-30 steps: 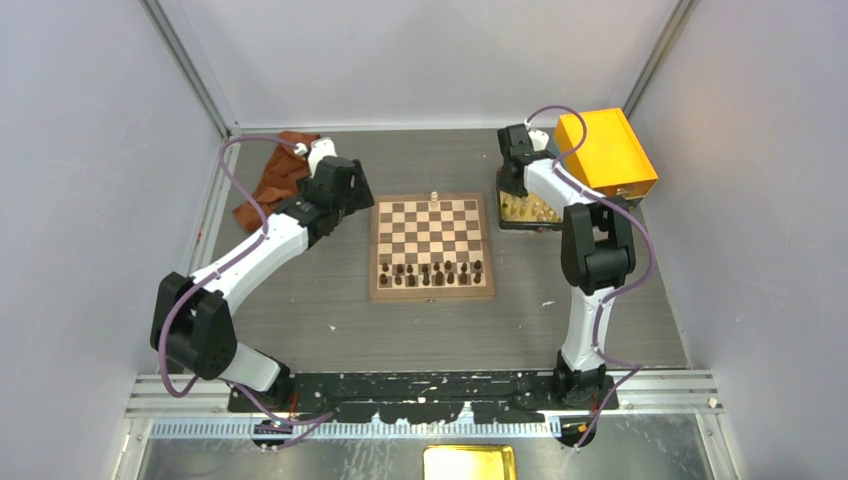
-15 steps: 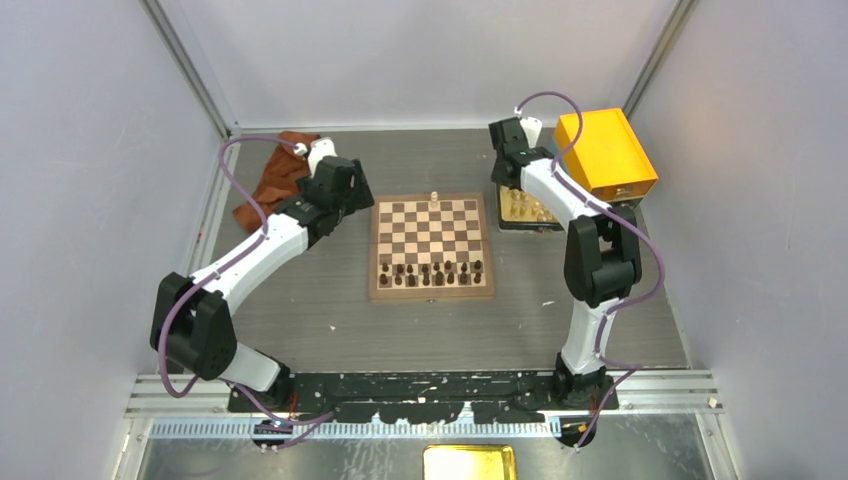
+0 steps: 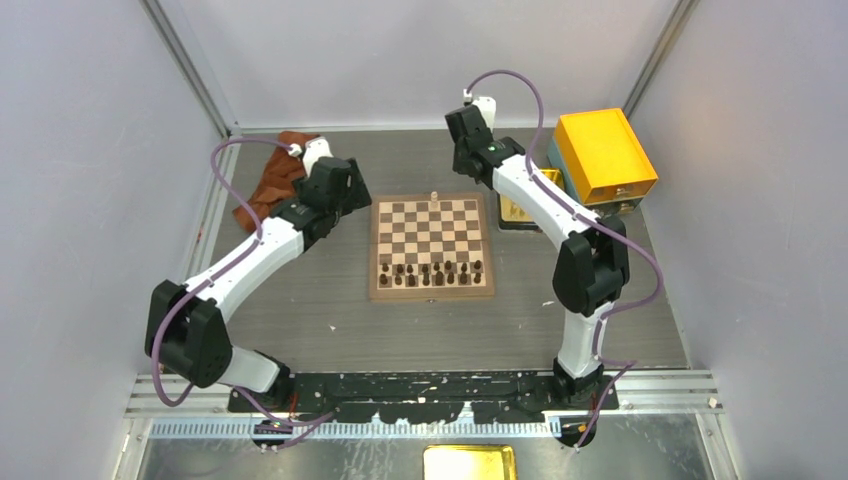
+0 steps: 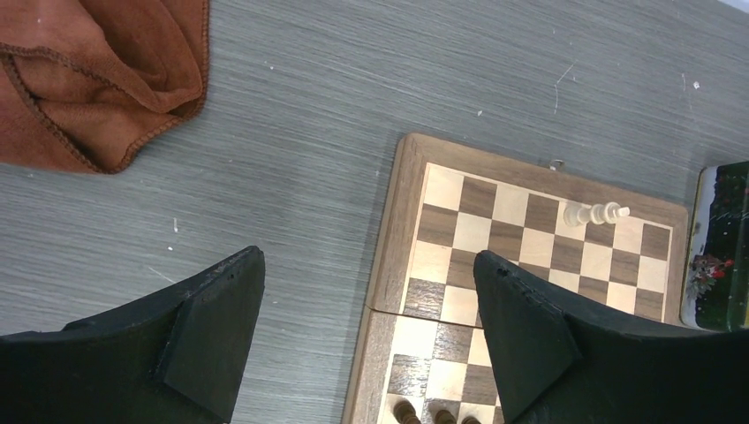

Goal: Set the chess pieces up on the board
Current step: Place the chess piece on the chessboard.

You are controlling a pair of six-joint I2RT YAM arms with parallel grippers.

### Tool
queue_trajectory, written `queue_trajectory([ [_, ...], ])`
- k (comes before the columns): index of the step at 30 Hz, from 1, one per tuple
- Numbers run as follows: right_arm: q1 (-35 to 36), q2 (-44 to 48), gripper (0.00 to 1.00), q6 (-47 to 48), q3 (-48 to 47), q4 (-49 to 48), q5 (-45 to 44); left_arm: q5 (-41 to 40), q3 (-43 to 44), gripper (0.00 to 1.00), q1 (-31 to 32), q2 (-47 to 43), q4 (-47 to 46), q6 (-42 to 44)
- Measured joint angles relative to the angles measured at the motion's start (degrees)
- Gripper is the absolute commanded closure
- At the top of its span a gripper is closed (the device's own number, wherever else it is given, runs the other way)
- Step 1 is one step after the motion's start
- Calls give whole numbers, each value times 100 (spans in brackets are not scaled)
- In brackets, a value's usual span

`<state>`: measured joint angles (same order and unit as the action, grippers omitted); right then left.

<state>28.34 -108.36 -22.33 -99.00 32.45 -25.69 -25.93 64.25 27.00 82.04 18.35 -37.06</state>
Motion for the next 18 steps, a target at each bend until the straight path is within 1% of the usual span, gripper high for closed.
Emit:
queue_trajectory([
  [7,321,-44,99,85,-398,326,133,-98,0,12,0,-85,81,-17],
  [18,638,-581,99,122,-1040,697,525,-151,0,12,0,-129,205,-35],
])
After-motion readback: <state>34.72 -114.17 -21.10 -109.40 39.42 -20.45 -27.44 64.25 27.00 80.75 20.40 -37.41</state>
